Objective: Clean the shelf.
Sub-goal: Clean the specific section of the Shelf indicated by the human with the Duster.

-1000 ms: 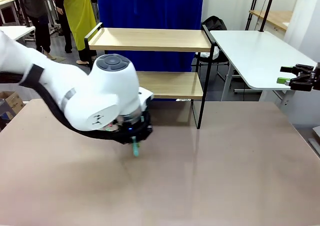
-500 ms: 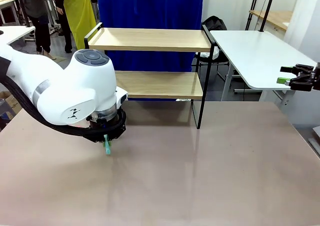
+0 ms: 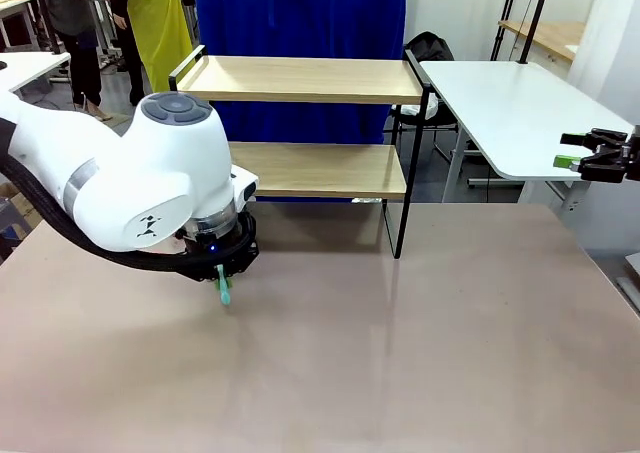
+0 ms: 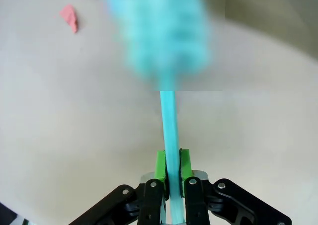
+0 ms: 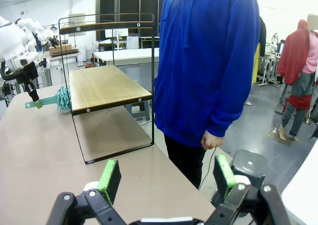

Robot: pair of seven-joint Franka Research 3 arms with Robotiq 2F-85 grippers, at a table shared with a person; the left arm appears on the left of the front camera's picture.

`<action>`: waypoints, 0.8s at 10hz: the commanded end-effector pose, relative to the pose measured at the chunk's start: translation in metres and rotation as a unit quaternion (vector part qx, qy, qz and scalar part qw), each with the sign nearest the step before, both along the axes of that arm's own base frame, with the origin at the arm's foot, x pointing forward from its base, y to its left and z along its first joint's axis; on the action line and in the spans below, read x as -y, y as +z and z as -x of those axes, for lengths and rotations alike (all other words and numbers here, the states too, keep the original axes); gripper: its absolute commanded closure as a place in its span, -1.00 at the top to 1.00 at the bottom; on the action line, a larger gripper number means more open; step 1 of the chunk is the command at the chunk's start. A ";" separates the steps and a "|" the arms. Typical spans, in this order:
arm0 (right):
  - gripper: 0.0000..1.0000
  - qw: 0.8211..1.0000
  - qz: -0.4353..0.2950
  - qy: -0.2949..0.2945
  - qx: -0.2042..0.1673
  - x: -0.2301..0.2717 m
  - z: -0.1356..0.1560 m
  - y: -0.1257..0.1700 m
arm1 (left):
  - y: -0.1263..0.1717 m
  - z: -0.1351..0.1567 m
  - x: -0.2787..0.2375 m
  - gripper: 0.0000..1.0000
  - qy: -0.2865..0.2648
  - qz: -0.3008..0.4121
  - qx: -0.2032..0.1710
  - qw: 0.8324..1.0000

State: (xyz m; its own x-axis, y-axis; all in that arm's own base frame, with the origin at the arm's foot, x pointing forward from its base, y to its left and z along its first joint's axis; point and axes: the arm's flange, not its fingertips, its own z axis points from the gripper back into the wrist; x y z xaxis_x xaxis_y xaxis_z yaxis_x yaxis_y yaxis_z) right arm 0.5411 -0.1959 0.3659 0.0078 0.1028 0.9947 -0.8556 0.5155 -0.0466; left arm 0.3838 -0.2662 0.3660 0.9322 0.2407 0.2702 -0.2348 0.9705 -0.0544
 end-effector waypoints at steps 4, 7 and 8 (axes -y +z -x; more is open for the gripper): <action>1.00 1.000 -0.001 0.001 0.003 -0.002 0.001 0.003 | 0.040 0.033 -0.040 -0.74 -0.107 0.043 0.024 0.993; 1.00 1.000 -0.001 0.001 0.003 -0.002 0.001 0.003 | 0.059 0.048 -0.057 -0.74 -0.193 0.074 0.031 0.978; 1.00 1.000 -0.001 0.001 0.003 -0.002 0.001 0.003 | 0.064 0.052 -0.063 -0.74 -0.227 0.074 0.025 0.971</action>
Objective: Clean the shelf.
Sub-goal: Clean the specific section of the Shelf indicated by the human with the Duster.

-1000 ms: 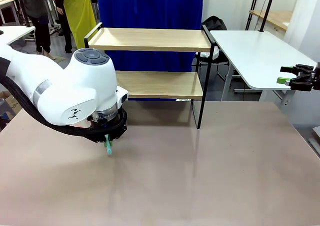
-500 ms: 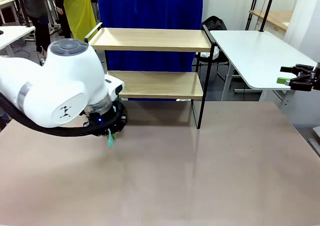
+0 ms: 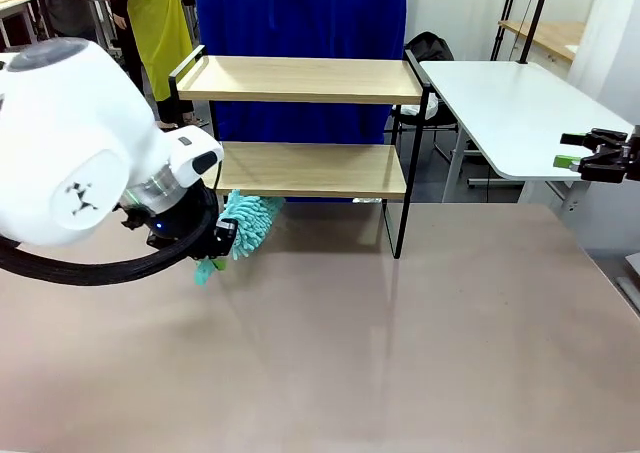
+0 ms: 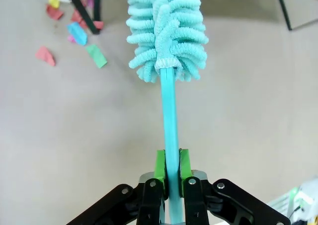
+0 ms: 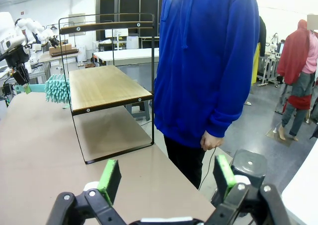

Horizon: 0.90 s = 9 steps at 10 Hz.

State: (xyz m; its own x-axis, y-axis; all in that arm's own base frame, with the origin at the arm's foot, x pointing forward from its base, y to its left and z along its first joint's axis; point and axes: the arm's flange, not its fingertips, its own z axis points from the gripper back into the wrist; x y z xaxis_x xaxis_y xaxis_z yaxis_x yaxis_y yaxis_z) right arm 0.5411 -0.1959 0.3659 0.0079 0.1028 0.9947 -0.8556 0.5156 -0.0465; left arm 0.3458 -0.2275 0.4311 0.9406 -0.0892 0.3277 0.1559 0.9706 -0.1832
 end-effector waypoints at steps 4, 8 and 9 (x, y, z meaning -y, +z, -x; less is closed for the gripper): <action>1.00 1.000 -0.001 0.001 0.003 -0.002 0.001 0.003 | 0.015 0.027 -0.053 -0.74 -0.117 -0.035 -0.035 0.992; 1.00 1.000 -0.001 0.001 0.003 -0.002 0.001 0.003 | 0.042 0.056 -0.106 -0.74 -0.243 -0.077 -0.065 0.965; 1.00 1.000 -0.001 0.001 0.003 -0.002 0.001 0.003 | 0.055 0.065 -0.120 -0.74 -0.304 -0.103 -0.080 0.944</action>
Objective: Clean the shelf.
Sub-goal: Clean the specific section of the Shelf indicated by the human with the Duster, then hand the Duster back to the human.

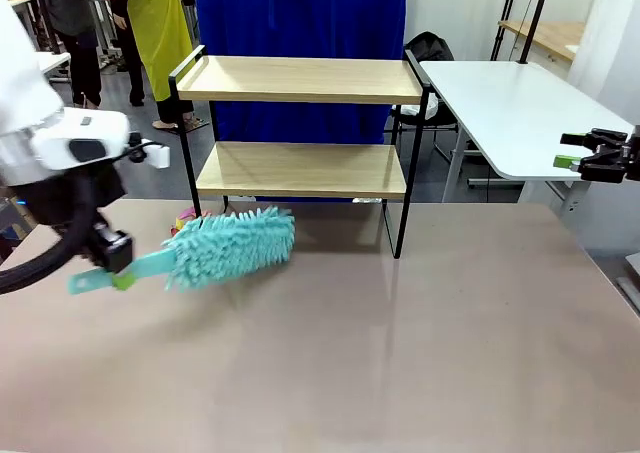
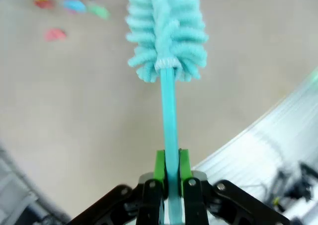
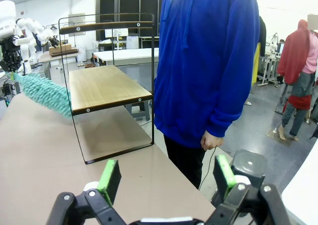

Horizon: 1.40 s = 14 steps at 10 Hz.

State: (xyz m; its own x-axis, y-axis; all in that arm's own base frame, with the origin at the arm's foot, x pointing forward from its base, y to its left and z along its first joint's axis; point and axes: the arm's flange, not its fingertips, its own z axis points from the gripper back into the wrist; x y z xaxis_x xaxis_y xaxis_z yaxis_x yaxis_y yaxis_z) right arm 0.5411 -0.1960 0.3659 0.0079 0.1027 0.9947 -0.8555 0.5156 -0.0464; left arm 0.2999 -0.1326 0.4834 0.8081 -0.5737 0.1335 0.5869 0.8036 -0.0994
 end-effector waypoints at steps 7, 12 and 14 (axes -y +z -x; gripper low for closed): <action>1.00 1.000 -0.001 0.001 0.003 -0.002 0.001 0.003 | 0.102 0.058 -0.052 -0.74 -0.215 -0.020 0.074 0.973; 1.00 1.000 -0.001 0.001 0.003 -0.002 0.001 0.003 | 0.091 0.067 -0.066 -0.74 -0.193 -0.036 0.089 0.977; 1.00 1.000 -0.001 0.001 0.003 -0.002 0.001 0.003 | 0.091 0.067 -0.066 -0.74 -0.193 -0.036 0.089 0.977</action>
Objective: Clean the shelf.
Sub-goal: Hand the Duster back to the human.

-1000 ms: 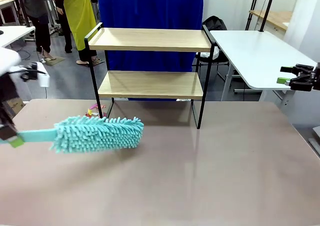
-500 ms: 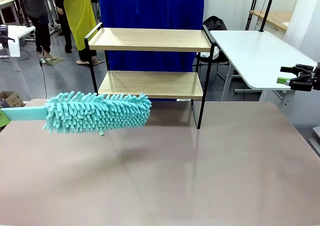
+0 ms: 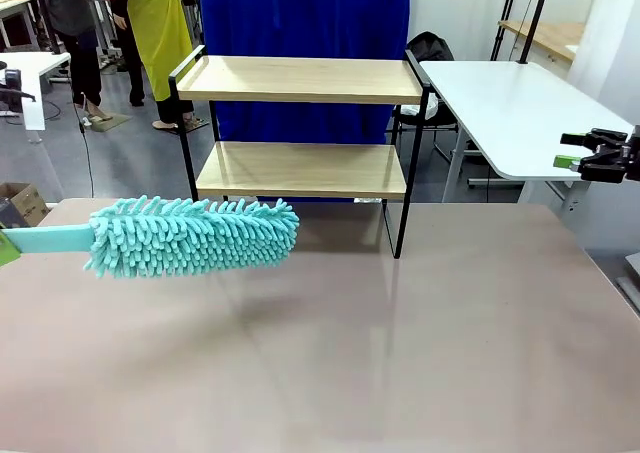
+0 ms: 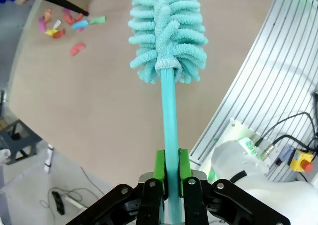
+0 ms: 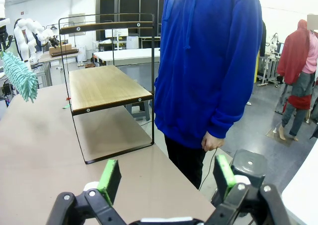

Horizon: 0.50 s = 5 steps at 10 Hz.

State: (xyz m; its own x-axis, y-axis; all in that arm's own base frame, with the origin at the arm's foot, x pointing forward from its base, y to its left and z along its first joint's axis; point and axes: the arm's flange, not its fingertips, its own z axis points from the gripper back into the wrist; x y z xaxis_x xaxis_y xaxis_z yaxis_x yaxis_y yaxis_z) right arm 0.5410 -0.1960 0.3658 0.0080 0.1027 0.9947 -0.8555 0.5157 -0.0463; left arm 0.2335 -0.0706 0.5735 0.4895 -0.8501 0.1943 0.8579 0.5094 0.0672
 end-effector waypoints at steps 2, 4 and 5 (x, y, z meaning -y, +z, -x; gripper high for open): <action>1.00 1.000 -0.001 0.001 0.003 -0.002 0.001 0.003 | 0.001 0.001 -0.004 -0.74 0.007 -0.001 0.008 1.000; 1.00 1.000 -0.001 0.001 0.003 -0.002 0.001 0.003 | 0.001 0.001 -0.004 -0.74 0.007 -0.001 0.008 1.000; 1.00 1.000 -0.001 0.001 0.003 -0.002 0.001 0.003 | 0.001 0.001 -0.004 -0.74 0.007 -0.001 0.008 1.000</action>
